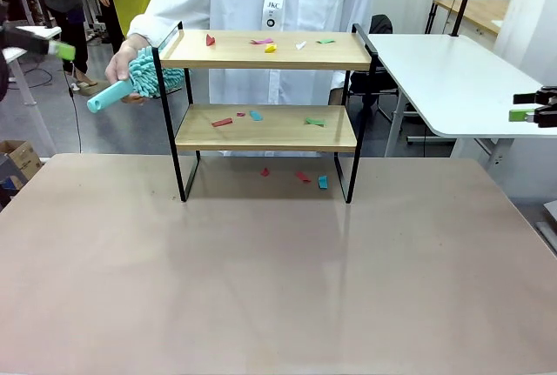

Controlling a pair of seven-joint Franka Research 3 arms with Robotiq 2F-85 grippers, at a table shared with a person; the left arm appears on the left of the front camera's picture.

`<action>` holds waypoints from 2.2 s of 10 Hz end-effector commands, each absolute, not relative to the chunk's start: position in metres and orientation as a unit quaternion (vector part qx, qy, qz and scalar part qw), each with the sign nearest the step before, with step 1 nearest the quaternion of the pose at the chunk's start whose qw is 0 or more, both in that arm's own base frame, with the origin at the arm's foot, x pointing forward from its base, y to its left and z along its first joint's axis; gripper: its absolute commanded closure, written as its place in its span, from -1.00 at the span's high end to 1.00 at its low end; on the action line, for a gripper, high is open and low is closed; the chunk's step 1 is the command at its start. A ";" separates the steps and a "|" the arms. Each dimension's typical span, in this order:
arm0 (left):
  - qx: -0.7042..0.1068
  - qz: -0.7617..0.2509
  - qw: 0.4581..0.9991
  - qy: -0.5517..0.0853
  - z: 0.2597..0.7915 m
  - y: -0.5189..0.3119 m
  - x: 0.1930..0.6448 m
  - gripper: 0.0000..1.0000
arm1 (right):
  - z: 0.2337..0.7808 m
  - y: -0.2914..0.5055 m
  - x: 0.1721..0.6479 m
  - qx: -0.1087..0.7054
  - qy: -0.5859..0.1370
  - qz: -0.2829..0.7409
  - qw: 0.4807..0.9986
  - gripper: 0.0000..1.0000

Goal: Clean the shelf.
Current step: Pick up the Duster handed by the human.

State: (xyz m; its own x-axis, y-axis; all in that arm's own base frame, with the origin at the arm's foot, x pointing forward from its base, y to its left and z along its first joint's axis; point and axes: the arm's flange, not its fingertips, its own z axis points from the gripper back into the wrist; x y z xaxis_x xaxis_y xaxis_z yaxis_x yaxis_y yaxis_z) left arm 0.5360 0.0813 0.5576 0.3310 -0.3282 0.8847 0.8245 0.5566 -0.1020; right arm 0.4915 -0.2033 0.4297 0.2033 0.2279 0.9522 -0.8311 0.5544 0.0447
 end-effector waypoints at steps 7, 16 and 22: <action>-0.044 -0.335 0.885 -0.322 0.580 -0.044 0.464 1.00 | 0.431 -0.202 0.492 0.293 -0.513 0.370 0.717 1.00; -0.019 -0.280 0.905 -0.319 0.550 -0.052 0.480 1.00 | 0.431 -0.202 0.492 0.293 -0.513 0.370 0.717 1.00; -0.012 -0.276 0.916 -0.292 0.522 -0.047 0.492 1.00 | 0.431 -0.202 0.492 0.293 -0.513 0.370 0.717 1.00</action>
